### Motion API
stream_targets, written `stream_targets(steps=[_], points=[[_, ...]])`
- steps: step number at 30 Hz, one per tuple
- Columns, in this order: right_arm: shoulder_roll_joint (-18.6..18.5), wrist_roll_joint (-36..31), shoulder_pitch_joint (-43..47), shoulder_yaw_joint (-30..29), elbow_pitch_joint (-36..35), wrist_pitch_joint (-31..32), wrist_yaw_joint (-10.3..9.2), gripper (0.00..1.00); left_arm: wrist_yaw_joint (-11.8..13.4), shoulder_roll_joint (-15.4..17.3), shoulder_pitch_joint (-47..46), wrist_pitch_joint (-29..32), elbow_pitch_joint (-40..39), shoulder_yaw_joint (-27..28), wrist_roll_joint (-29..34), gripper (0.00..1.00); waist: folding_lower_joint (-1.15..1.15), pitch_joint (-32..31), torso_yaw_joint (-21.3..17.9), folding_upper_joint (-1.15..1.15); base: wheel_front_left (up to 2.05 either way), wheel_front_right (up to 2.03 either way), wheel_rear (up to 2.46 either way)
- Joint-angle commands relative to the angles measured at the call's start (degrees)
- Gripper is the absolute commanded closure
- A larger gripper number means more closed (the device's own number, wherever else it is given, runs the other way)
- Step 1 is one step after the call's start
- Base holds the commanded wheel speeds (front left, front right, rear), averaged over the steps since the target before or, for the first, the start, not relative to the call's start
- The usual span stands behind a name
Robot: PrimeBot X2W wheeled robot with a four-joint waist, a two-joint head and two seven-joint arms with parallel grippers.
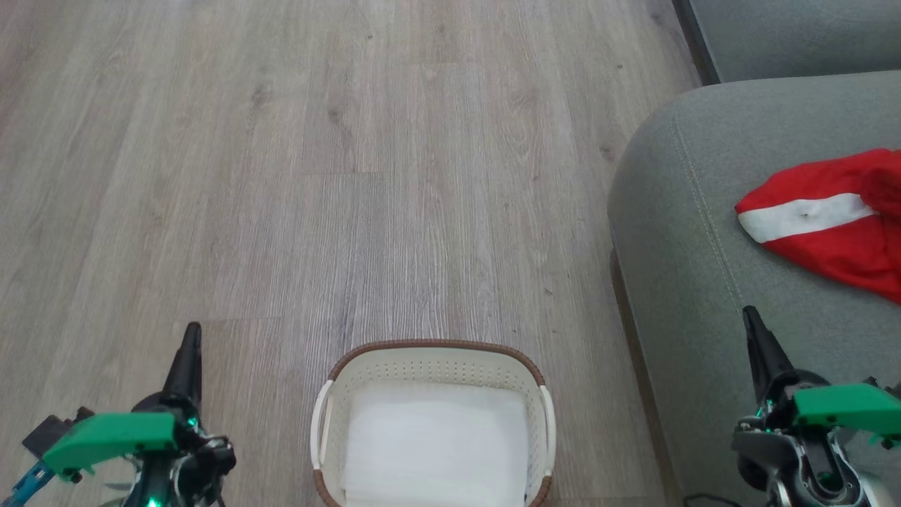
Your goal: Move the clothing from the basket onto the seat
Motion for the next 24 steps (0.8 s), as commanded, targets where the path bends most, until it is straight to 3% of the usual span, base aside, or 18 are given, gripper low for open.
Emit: stream_targets(steps=[1, 8, 24], points=[[0.1, 1.6, -3.4, 0.6, -1.6, 0.8, -0.01, 1.00, -0.6, 0.3, -3.5, 0.6, -1.6, 2.3, -2.0, 1.00, 0.00, 0.0, 0.0, 0.00, 0.00, 0.00, 0.00], [0.7, 4.3, -3.7, 0.0, -1.4, 1.8, -0.01, 1.00, -0.9, 0.3, -3.7, 1.5, -1.6, 2.8, -5.8, 1.00, 0.00, -0.1, 0.1, 0.00, 0.00, 0.00, 0.00], [0.8, 4.2, -3.8, -0.1, -1.4, 1.9, -0.01, 1.00, -0.9, 0.3, -3.7, 1.5, -1.6, 2.8, -5.9, 1.00, 0.00, -0.1, 0.1, 0.00, 0.00, 0.00, 0.00]])
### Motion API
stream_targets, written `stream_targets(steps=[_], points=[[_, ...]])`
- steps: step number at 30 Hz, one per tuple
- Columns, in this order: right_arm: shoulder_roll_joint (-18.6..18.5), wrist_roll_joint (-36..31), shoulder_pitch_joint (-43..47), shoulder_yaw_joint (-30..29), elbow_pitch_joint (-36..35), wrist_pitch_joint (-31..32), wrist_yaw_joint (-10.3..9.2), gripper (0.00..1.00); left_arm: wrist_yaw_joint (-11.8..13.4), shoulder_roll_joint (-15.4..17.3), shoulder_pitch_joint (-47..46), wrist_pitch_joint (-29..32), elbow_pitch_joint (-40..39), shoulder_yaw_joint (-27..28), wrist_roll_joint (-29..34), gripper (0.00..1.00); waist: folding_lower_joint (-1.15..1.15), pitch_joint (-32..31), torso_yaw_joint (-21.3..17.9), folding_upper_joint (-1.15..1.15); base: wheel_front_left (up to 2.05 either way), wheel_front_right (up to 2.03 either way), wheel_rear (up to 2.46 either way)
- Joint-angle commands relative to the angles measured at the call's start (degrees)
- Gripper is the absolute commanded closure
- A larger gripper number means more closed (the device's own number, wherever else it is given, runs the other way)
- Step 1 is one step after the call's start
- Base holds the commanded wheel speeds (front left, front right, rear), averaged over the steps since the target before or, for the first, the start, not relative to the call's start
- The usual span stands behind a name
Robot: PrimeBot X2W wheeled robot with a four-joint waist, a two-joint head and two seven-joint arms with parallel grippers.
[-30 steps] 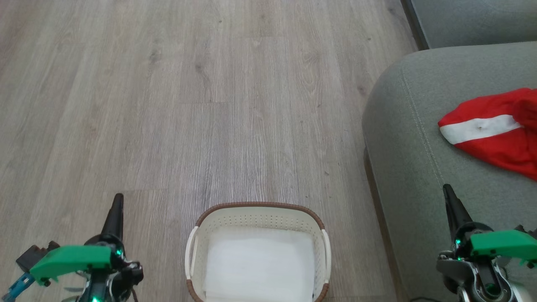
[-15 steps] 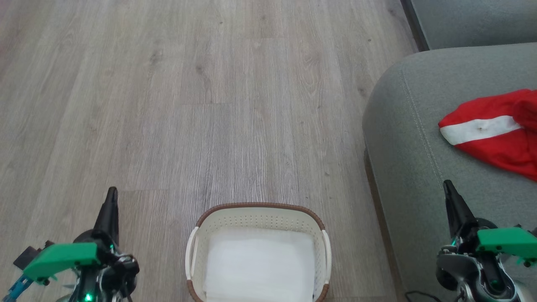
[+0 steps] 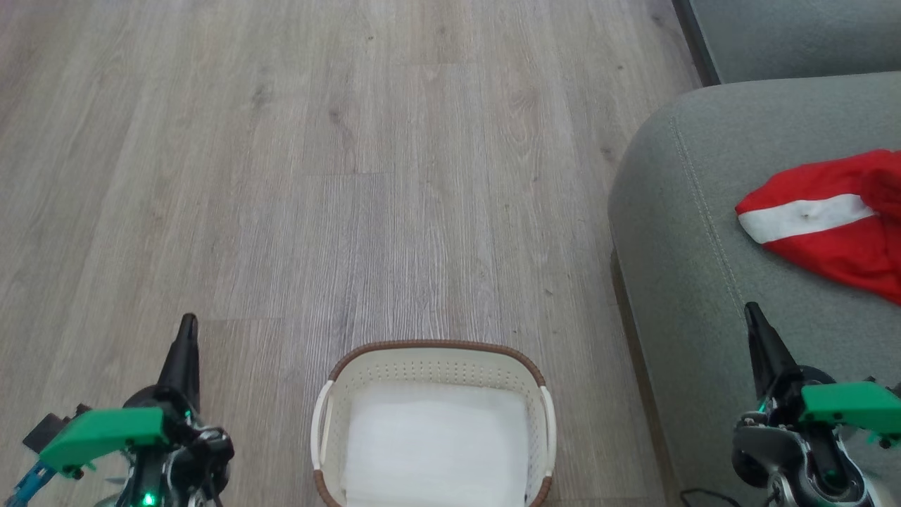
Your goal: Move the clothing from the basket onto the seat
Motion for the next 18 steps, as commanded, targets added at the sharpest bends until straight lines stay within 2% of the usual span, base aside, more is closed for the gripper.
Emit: stream_targets(steps=[1, 18], points=[[0.3, 0.1, -3.0, 1.0, -1.9, 0.4, -0.01, 1.00, -0.4, 0.4, -2.8, 0.5, -1.6, 2.1, -0.1, 1.00, 0.00, 0.0, 0.0, 0.00, 0.00, 0.00, 0.00], [0.4, 0.0, -3.0, 0.9, -1.9, 0.4, -0.01, 1.00, -0.4, 0.4, -2.8, 0.5, -1.6, 2.1, -0.1, 1.00, 0.00, 0.0, 0.0, 0.00, 0.00, 0.00, 0.00]])
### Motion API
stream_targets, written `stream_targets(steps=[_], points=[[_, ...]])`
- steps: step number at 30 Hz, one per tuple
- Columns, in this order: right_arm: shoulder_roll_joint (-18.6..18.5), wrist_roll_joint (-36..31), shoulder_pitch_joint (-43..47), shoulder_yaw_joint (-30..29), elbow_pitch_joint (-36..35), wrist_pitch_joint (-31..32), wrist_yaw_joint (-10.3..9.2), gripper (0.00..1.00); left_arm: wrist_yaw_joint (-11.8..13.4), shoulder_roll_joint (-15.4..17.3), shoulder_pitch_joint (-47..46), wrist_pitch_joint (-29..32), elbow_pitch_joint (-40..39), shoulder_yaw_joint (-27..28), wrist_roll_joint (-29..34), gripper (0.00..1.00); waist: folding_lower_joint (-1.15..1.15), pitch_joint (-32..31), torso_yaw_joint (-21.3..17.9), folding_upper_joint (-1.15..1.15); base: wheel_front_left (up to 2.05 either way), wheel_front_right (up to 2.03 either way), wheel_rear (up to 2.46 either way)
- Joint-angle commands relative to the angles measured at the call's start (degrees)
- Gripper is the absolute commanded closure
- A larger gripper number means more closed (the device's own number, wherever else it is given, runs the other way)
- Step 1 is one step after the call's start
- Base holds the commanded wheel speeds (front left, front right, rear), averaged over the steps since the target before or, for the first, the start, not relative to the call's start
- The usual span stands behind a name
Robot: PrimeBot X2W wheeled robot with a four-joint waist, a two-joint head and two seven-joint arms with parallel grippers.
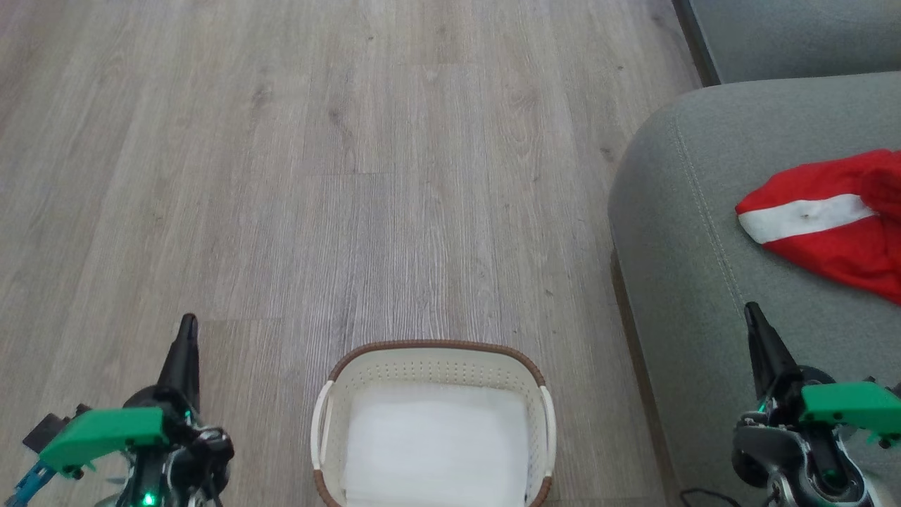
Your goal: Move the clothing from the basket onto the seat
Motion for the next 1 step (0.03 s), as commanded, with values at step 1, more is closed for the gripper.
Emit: stream_targets(steps=[1], points=[[0.3, 0.0, -3.0, 0.9, -1.9, 0.4, -0.01, 1.00, -0.4, 0.5, -2.8, 0.5, -1.6, 2.1, -0.1, 1.00, 0.00, 0.0, 0.0, 0.00, 0.00, 0.00, 0.00]])
